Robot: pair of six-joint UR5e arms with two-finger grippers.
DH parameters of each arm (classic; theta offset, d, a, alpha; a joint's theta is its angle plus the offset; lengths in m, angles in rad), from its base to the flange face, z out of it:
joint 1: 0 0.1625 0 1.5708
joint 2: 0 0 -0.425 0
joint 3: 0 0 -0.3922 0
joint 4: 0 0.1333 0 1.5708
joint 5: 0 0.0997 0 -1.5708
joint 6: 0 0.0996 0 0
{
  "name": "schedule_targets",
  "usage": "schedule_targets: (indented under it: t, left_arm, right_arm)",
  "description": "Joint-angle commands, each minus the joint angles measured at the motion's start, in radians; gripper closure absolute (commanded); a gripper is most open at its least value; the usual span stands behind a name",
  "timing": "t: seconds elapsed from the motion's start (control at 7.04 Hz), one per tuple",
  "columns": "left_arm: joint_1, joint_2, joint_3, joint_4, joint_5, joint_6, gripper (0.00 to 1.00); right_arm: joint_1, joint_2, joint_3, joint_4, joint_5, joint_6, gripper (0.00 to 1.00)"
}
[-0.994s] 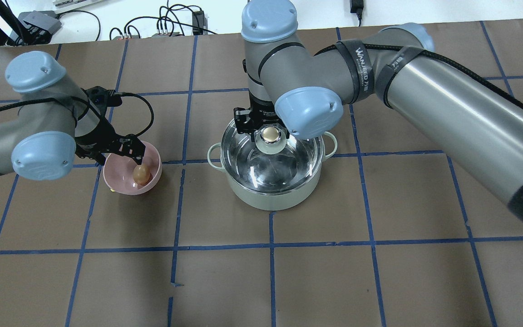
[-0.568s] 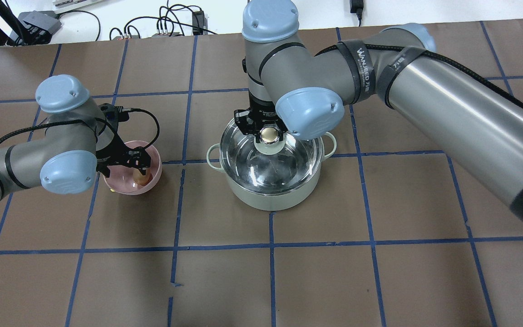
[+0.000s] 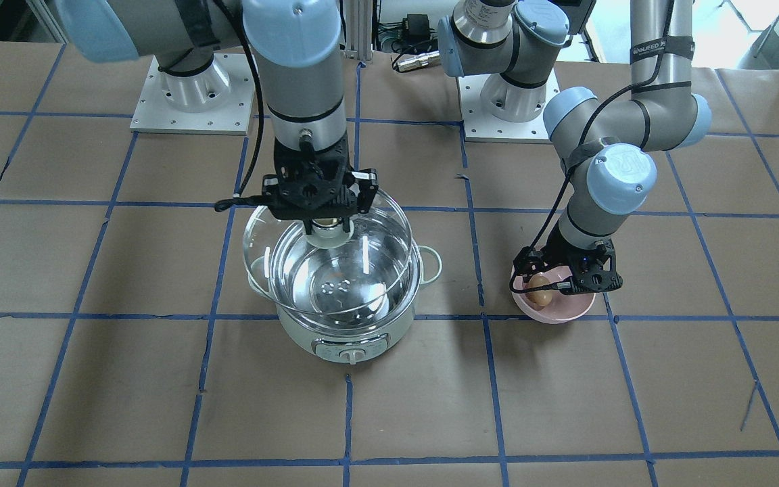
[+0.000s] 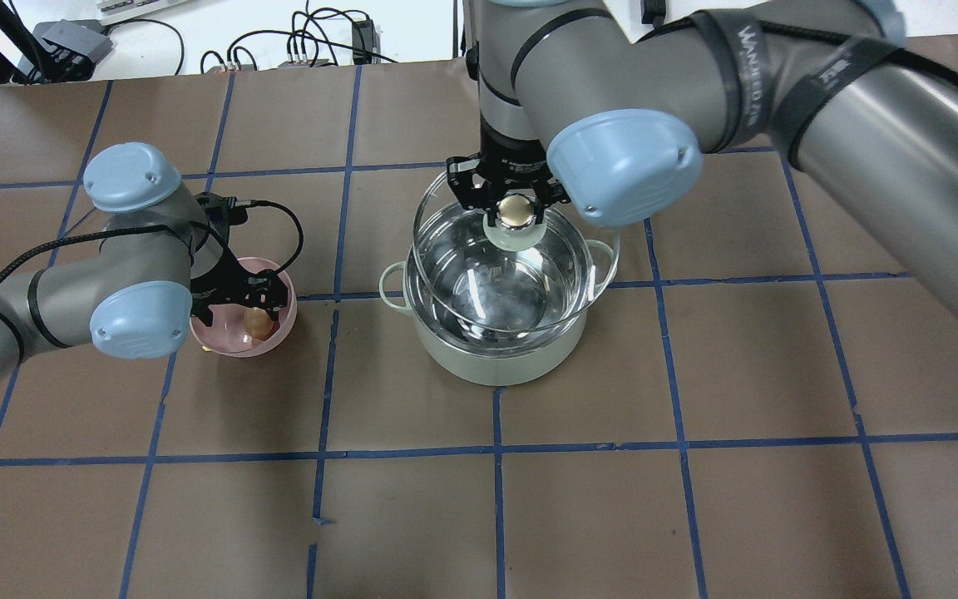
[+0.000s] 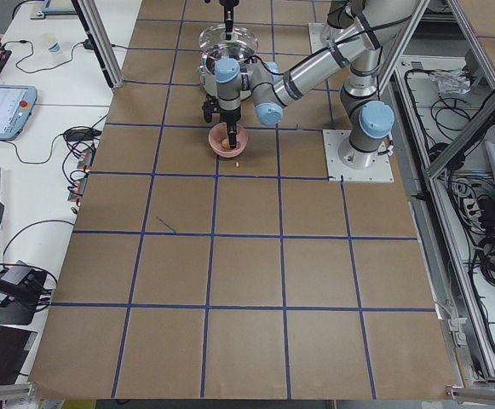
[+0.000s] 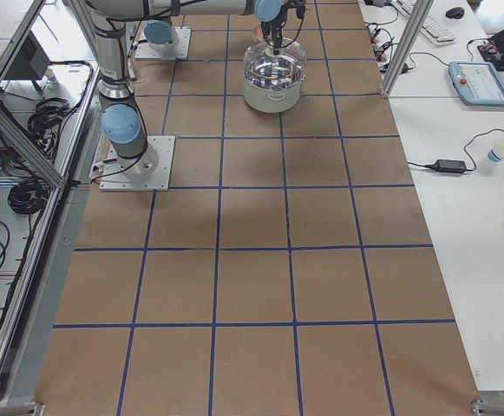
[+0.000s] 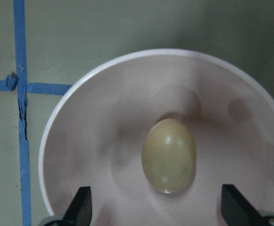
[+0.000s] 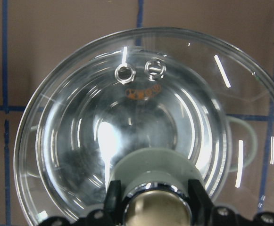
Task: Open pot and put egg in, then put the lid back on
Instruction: 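Lift the glass lid by its knob with the right gripper beside the pot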
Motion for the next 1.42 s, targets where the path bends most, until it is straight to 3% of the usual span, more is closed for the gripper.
schedule_targets:
  t: [0.0, 0.28, 0.57, 1.28]
  left_arm:
    - [0.002, -0.003, -0.008, 0.010, -0.001, -0.009, 0.03]
    - [0.003, -0.012, -0.009, 0.037, -0.001, -0.011, 0.03]
    - [0.003, -0.033, -0.009, 0.097, -0.001, -0.014, 0.03]
    - [0.006, -0.036, -0.031, 0.100, -0.003, -0.055, 0.02]
  right_arm:
    - [-0.218, -0.135, -0.003, 0.191, -0.002, -0.084, 0.96]
    - [-0.328, -0.177, 0.003, 0.212, 0.009, -0.196, 0.98]
    - [-0.327, -0.186, 0.004, 0.214, 0.003, -0.198, 1.00]
    - [-0.333, -0.196, 0.023, 0.210, -0.005, -0.227, 1.00]
